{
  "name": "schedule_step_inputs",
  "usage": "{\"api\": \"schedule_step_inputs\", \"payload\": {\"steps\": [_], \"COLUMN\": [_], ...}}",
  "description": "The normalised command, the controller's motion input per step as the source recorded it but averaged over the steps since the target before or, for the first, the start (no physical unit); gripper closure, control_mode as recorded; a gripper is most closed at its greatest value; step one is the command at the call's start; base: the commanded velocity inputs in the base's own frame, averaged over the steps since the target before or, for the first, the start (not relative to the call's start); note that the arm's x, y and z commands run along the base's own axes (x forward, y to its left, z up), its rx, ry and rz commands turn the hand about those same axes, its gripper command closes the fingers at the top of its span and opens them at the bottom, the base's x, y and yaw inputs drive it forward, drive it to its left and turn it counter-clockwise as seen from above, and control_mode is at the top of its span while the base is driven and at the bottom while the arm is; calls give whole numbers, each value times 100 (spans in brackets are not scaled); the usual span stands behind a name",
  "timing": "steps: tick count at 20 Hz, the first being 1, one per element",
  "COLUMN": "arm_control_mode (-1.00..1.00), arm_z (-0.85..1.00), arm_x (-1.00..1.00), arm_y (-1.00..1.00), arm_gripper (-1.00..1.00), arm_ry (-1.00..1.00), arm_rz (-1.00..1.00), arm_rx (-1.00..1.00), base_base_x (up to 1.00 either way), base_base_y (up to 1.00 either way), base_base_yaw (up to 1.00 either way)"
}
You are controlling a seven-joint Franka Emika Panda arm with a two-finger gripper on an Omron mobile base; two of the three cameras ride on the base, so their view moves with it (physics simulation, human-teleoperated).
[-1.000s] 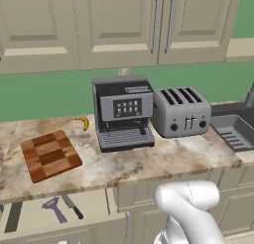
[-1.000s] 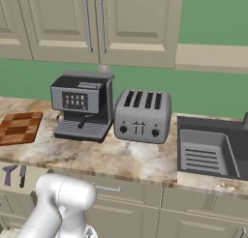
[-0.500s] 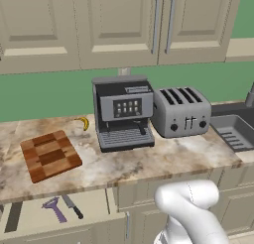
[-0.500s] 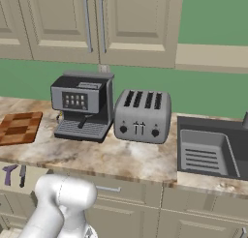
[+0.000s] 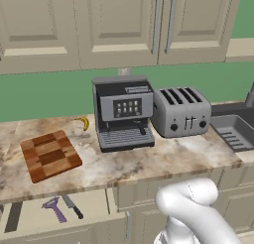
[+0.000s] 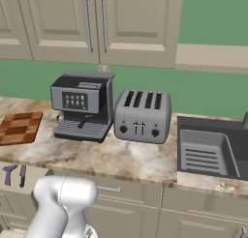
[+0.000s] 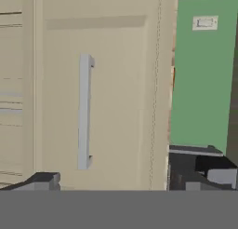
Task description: Open the drawer on the left and place the cutting tools on the cutting board.
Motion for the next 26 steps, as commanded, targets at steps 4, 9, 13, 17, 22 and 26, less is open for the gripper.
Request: {"api": "schedule_step_inputs", "payload": {"steps": [4,9,13,17,22,26], "arm_control_mode": [-100,-100,-100,-100,-100,-100], "arm_z": [66,62,51,42,35,29], "arm_x": [-48,-31,-23,-19,-16,-4], "arm_y": [0,-3,-2,-1,0,-3], "arm_gripper": [-100,-100,-100,-100,-100,-100], "arm_ry": [3,9,12,12,11,13], "arm_rz": [0,-1,0,0,0,0], "arm_rx": [3,4,2,1,2,2], "base_base_x": [0,0,0,0,0,0], "base_base_y": [0,0,0,0,0,0], "base_base_yaw": [0,0,0,0,0,0]}}
